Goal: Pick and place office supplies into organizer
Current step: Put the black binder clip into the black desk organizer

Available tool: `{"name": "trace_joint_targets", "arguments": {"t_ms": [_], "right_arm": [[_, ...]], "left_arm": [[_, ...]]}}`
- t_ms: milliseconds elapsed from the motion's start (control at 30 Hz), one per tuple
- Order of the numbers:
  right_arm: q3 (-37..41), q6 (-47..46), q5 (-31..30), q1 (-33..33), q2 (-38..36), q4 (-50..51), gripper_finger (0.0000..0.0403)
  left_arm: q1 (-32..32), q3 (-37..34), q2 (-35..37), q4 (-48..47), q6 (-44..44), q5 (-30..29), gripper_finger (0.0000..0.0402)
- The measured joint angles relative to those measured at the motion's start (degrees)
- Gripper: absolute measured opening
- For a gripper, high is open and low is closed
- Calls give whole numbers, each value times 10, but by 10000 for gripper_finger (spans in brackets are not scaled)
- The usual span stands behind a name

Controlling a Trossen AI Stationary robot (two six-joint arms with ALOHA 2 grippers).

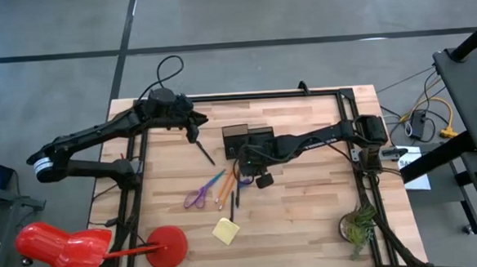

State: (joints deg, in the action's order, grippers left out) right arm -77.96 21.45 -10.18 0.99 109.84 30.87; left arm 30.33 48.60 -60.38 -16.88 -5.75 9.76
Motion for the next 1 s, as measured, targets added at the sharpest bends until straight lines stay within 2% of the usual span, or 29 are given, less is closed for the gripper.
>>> {"name": "trace_joint_targets", "arguments": {"t_ms": [167, 367, 467, 633, 900, 1000], "right_arm": [[14, 35, 31, 0, 3, 1, 123], [18, 43, 42, 1, 3, -2, 127], [25, 51, 69, 1, 3, -38, 127], [34, 57, 72, 1, 8, -81, 127], [34, 57, 71, 1, 38, -86, 119], [34, 57, 48, 1, 44, -95, 114]], "left_arm": [[0, -1, -10, 1, -29, 0, 52], [0, -2, -17, -4, -29, 0, 52], [0, -2, -17, -4, -29, 0, 52], [0, -2, -17, -4, -28, 0, 52], [0, -2, -17, -4, -24, 0, 52], [0, -2, -17, -5, -24, 0, 52]]}}
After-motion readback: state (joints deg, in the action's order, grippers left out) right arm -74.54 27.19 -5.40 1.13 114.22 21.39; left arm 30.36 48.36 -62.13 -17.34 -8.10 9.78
